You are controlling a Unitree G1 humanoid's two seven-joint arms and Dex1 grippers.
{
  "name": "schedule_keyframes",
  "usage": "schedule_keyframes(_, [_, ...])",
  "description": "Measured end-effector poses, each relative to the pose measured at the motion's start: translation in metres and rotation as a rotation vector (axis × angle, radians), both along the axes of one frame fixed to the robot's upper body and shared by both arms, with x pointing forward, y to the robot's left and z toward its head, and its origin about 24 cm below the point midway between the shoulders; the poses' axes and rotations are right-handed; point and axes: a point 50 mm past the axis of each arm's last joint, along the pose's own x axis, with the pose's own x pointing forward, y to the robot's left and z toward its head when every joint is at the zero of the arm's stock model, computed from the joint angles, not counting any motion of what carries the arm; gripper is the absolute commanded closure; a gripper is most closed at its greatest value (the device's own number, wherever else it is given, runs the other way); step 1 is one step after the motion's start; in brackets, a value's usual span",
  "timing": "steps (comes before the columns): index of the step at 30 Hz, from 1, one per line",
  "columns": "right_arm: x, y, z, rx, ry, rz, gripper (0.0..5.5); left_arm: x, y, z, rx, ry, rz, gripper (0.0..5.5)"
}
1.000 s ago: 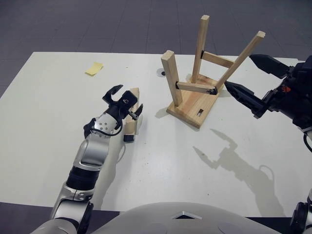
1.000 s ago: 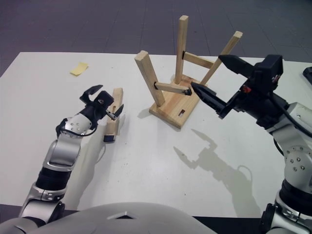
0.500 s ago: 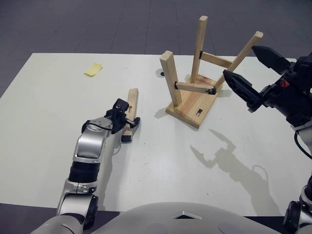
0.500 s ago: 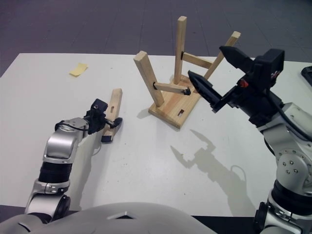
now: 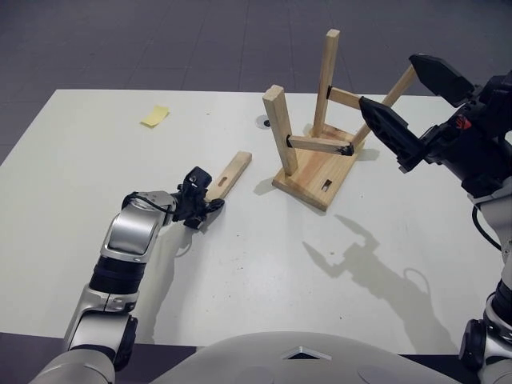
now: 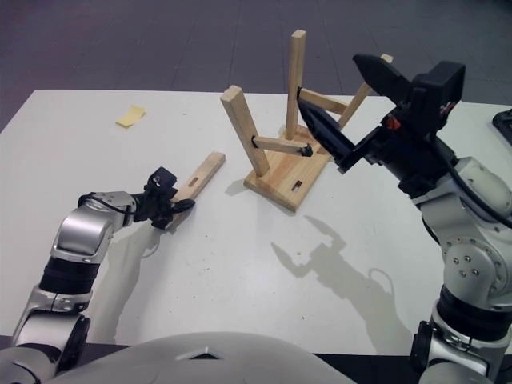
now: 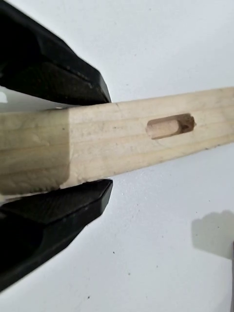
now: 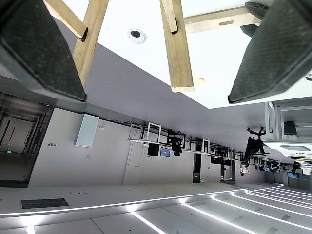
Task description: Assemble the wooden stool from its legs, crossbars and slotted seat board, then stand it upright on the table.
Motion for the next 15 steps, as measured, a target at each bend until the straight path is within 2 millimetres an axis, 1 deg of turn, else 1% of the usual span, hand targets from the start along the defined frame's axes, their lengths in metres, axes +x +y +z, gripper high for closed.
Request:
schedule_keyframes(3, [0.001, 0.003, 0.001, -0.001, -0.006, 0.013, 0.1, 0.0, -0.001, -0.001, 0.014, -0.016, -0.012, 3.44])
schedule_keyframes(7, [0.004, 0.002, 0.003, 0.016, -0.014, 0.007, 0.1, -0.002, 0.001, -0.003, 0.031, -0.083, -0.039, 3.44])
schedule_keyframes(10, [0.008, 0.001, 0.005, 0.069, -0.008, -0.005, 0.1, -0.002, 0.012, 0.0, -0.039, -0.15, 0.061, 3.45])
schedule_keyframes(11, [0.009, -0.001, 0.007, 0.097, -0.012, -0.012, 0.1, -0.001, 0.02, 0.004, -0.076, -0.197, 0.132, 3.45])
schedule_keyframes(13, [0.012, -0.004, 0.01, 0.152, -0.014, -0.026, 0.1, 0.007, 0.034, 0.025, -0.139, -0.362, 0.221, 3.45])
schedule_keyframes(15, [0.016, -0.006, 0.015, 0.211, -0.017, -0.035, 0.1, 0.012, 0.039, 0.054, -0.223, -0.565, 0.244, 3.45])
